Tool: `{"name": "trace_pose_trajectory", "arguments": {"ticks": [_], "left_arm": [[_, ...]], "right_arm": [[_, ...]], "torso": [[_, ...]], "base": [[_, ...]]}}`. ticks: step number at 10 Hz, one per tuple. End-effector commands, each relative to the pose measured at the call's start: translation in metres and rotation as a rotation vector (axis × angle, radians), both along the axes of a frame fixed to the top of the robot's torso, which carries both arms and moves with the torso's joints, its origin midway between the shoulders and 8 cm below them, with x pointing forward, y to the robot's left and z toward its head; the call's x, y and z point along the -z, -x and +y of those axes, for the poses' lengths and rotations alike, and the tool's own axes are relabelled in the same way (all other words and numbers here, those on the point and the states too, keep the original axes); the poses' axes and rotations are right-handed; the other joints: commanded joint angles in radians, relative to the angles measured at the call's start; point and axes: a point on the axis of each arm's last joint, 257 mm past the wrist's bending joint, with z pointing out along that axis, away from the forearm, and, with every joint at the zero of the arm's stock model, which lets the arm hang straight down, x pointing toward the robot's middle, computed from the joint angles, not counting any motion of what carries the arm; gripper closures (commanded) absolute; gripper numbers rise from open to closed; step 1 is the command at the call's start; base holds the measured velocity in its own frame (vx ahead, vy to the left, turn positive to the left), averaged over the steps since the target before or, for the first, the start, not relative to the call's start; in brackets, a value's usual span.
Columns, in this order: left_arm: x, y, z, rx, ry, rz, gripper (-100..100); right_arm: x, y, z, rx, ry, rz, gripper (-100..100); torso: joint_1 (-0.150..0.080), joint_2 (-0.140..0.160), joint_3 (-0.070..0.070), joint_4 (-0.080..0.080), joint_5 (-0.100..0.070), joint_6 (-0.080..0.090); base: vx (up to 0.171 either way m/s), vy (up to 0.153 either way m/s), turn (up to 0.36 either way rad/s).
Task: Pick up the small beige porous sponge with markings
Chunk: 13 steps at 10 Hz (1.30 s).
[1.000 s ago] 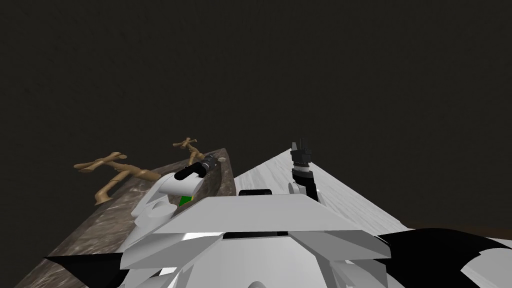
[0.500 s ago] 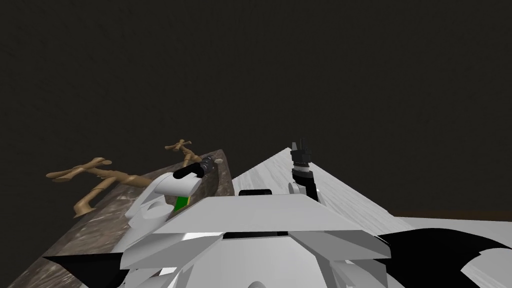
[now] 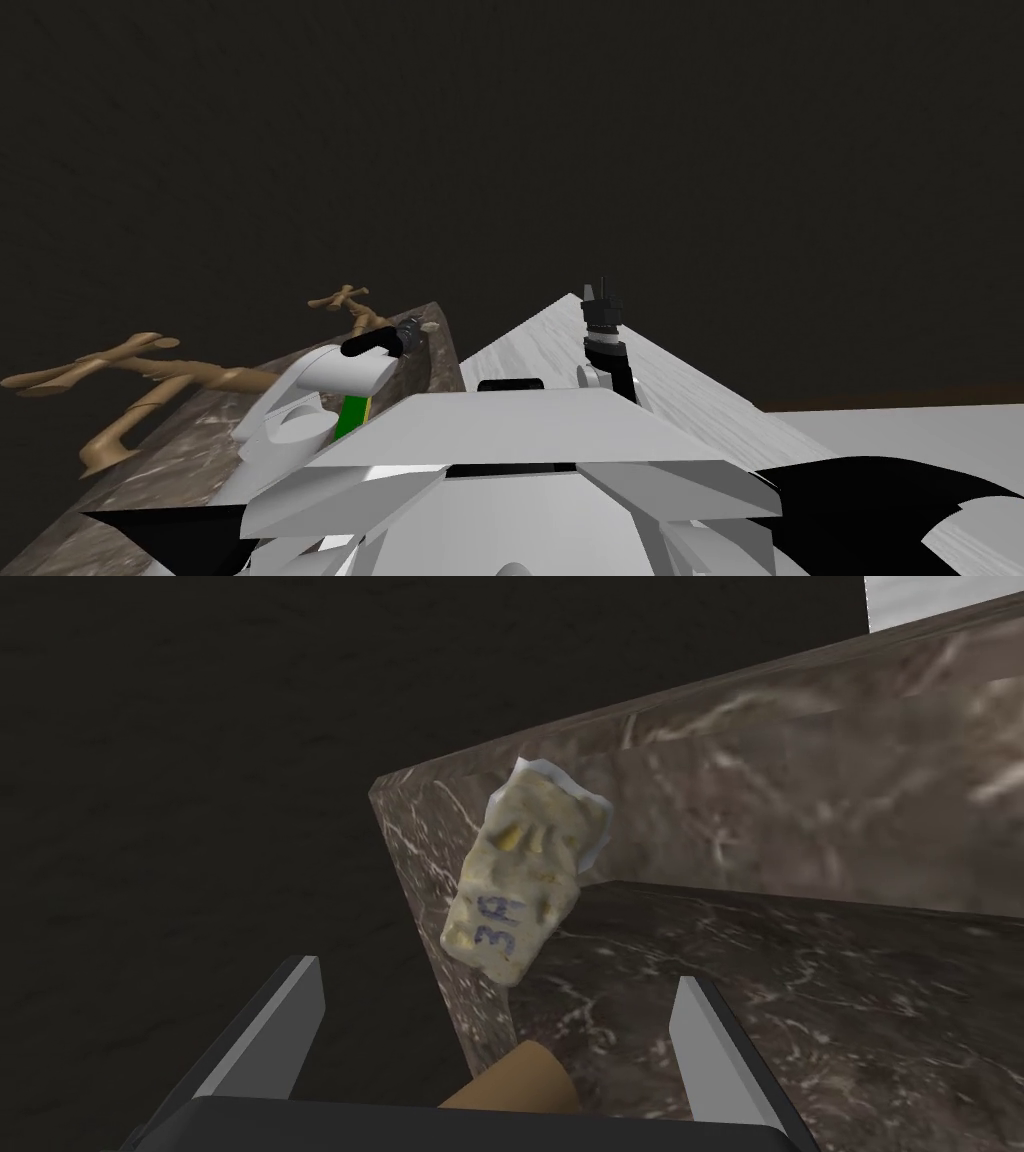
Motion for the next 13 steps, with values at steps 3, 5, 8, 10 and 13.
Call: {"name": "trace_pose_trajectory", "arguments": {"ticks": [3,5,8,10,13], "left_arm": [[0.002,0.018,0.003,-0.024,0.001,0.056,-100],[0.002,0.033,-0.002,-0.025,0.005,0.092,-100],[0.005,0.044,-0.009,-0.018,0.013,0.116,-100],[0.010,0.040,-0.006,-0.021,0.014,0.117,-100],[0.020,0.032,0.001,-0.025,0.014,0.115,-100]], "right_arm": [[0.000,0.000,0.000,0.000,0.000,0.000,0],[0.000,0.000,0.000,0.000,0.000,0.000,0],[0.000,0.000,0.000,0.000,0.000,0.000,0],[0.000,0.000,0.000,0.000,0.000,0.000,0],[0.000,0.000,0.000,0.000,0.000,0.000,0]], "torso": [[0.000,-0.001,-0.001,0.000,0.000,0.000],[0.000,-0.001,-0.001,0.000,0.000,0.000],[0.003,-0.003,-0.002,-0.001,0.001,0.000],[0.000,0.000,0.000,0.000,0.000,0.000],[0.000,0.001,0.001,0.000,0.000,0.000]], "base": [[0.032,0.004,-0.111],[0.045,0.014,-0.118],[0.054,0.032,-0.057],[0.003,0.002,-0.009],[-0.003,-0.002,-0.017]]}}
